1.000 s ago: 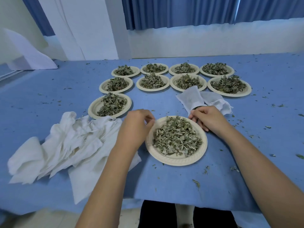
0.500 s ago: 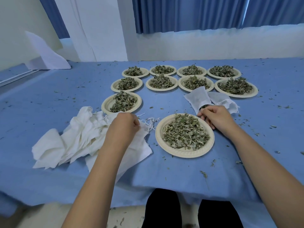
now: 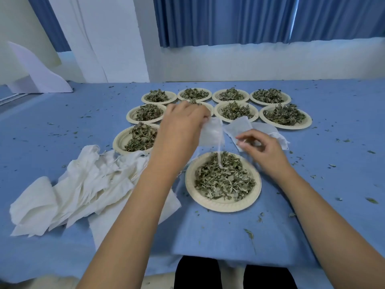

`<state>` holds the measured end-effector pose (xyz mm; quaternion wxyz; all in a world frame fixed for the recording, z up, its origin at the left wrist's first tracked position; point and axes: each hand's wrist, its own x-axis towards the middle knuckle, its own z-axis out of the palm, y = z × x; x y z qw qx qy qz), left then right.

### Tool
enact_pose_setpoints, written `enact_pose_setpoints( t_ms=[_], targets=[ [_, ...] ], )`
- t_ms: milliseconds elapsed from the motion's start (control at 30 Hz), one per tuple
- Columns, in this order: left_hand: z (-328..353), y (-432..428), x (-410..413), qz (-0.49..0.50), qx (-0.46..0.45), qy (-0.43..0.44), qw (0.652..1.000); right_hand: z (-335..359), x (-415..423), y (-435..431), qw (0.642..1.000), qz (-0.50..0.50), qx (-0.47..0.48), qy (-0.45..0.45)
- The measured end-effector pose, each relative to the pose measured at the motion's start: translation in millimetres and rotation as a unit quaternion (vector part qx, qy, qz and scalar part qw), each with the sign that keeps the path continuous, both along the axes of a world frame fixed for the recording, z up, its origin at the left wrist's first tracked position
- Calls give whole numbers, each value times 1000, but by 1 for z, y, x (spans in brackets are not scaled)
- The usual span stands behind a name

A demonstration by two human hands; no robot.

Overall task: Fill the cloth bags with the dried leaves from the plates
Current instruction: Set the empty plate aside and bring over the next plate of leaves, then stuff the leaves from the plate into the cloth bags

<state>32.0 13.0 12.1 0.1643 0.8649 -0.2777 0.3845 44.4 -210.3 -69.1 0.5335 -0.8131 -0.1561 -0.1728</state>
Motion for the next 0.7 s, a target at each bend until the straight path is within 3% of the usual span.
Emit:
enact_pose_setpoints(
  t_ms=[67,167,233,300,367,433,467,567,700],
  targets=[
    [-6,-16,13,-35,33,26,999,6,-6,7,997,73,29,15],
    [-20,-31,30,-59,57,-1,997,17,-3,18,994,56,91,-4],
    [-27,-36,38,-42,-5,-42,998,26,0,21,993,13,116,-32],
    [-32,-39,42,-56,-140,-44,988,34,5,22,992,-28,103,-71],
    [-35,-41,42,-133,-274,65,950,40,8,25,989,-63,41,-128],
    [-43,-43,43,-208,-320,198,903,39,10,29,980,-81,-22,-180],
    [-48,-44,43,-221,-319,223,894,37,10,31,977,-78,-37,-193],
    [-57,-46,45,-216,-334,237,887,29,9,37,981,-71,-44,-178],
    [-57,-40,45,-224,-398,247,855,24,8,36,993,-74,72,-54]
  ],
)
